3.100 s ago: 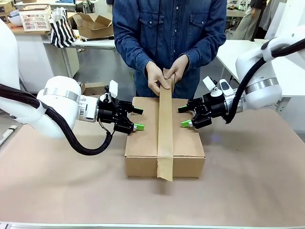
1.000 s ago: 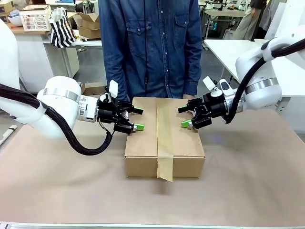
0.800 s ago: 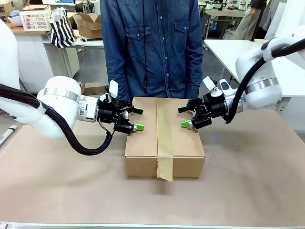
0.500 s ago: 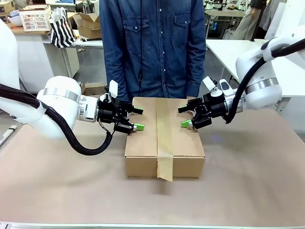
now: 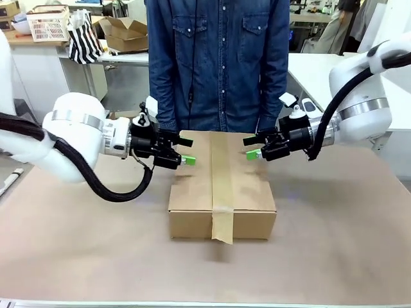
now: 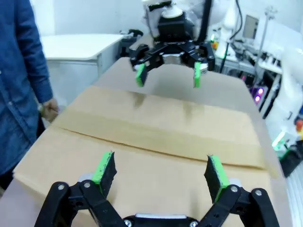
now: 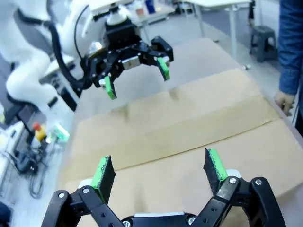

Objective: Pack the gift set into the box.
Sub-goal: Press and hold the closed box until the human finishes sealing it.

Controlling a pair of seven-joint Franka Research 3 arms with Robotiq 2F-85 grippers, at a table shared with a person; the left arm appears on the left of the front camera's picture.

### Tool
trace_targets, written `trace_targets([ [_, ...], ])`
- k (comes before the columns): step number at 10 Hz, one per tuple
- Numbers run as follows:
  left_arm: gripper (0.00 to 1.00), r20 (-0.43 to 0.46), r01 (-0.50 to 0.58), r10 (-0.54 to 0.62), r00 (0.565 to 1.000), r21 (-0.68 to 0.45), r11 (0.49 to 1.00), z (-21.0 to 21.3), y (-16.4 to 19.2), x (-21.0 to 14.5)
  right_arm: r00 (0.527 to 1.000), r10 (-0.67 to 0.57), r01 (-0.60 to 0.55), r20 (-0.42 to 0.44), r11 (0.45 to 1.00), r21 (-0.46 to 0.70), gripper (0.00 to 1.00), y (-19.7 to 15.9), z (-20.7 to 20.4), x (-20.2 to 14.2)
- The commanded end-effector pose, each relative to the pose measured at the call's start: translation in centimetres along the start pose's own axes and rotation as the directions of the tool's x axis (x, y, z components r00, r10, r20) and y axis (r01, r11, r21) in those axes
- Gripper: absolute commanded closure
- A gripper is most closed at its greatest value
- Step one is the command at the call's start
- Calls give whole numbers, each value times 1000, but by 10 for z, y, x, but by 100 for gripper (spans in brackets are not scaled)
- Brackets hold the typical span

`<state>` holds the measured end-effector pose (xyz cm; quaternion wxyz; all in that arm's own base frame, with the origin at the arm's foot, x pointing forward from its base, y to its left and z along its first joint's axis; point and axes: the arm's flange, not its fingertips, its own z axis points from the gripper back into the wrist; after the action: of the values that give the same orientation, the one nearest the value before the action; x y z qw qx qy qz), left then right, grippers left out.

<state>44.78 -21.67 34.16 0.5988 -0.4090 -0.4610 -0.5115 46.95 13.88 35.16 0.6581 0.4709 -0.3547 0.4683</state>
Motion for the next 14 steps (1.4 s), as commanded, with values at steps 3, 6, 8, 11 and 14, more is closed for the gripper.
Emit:
trace_targets([
  [3,0,-50,-317,322,945,94,944,89,-65,52,949,-315,311,8,932,-184,0,94,101,0],
  [6,0,58,-443,439,896,98,891,177,-73,65,882,-471,472,28,879,-73,0,111,171,-33],
  [8,0,58,-558,555,830,96,824,218,-76,40,845,-506,524,175,848,-78,0,119,216,-52],
  [11,0,51,-499,497,866,95,861,202,-52,62,871,-481,490,106,867,-92,0,115,199,-48],
  [14,0,51,-499,497,866,95,861,202,-52,62,871,-481,490,106,867,-92,0,115,199,-48],
])
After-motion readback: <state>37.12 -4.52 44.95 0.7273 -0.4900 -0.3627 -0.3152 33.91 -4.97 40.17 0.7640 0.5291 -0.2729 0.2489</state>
